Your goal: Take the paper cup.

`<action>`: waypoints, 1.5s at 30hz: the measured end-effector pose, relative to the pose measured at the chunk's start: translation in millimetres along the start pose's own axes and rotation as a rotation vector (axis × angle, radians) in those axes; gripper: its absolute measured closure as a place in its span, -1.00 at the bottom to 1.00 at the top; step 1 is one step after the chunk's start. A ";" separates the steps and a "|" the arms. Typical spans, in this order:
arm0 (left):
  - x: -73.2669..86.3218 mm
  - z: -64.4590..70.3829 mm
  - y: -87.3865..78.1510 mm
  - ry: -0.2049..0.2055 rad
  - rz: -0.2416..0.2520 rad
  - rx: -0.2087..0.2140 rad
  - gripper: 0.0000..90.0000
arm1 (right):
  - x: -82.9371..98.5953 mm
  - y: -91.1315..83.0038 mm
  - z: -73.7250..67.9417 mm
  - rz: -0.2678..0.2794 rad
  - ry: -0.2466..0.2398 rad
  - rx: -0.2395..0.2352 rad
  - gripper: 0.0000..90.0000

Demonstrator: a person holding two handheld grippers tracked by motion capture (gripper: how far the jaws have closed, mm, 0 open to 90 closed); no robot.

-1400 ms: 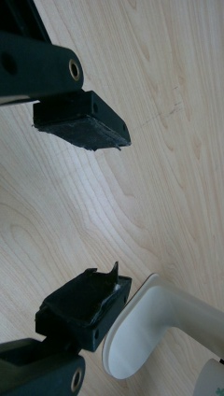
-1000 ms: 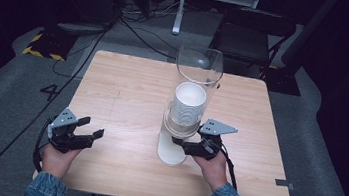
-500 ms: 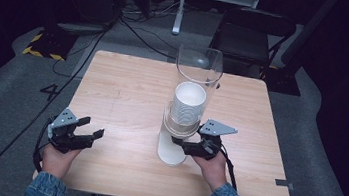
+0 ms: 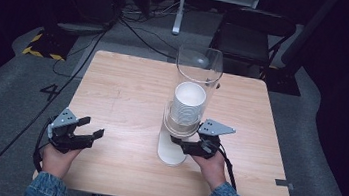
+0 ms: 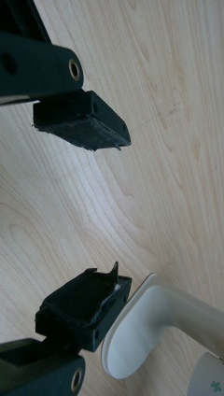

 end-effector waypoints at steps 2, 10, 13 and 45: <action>-0.2 -0.9 -0.3 0.001 0.000 -0.002 -0.37 | 1.1 -0.4 2.0 -0.010 -0.024 0.019 -0.24; -0.6 -1.0 -0.8 -0.005 0.005 0.002 -0.37 | 1.5 -2.7 -1.1 -0.024 -0.009 0.020 -0.25; -0.7 -0.8 -0.9 -0.005 0.006 0.002 -0.37 | 1.8 -2.7 -1.8 -0.023 0.001 0.015 -0.25; -4.2 1.5 5.5 -0.005 0.002 0.019 -0.37 | 60.5 -7.9 -7.9 -0.289 0.017 -0.054 -0.24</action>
Point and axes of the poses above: each handheld gripper's, and its own axes: y roughly forward along the jaws, x roughly out of its underside, z roughly to its right, the point moved 10 cm from there along y, roughly forward along the jaws, and after that the axes turned 14 degrees about -y, right-handed, at the moved point
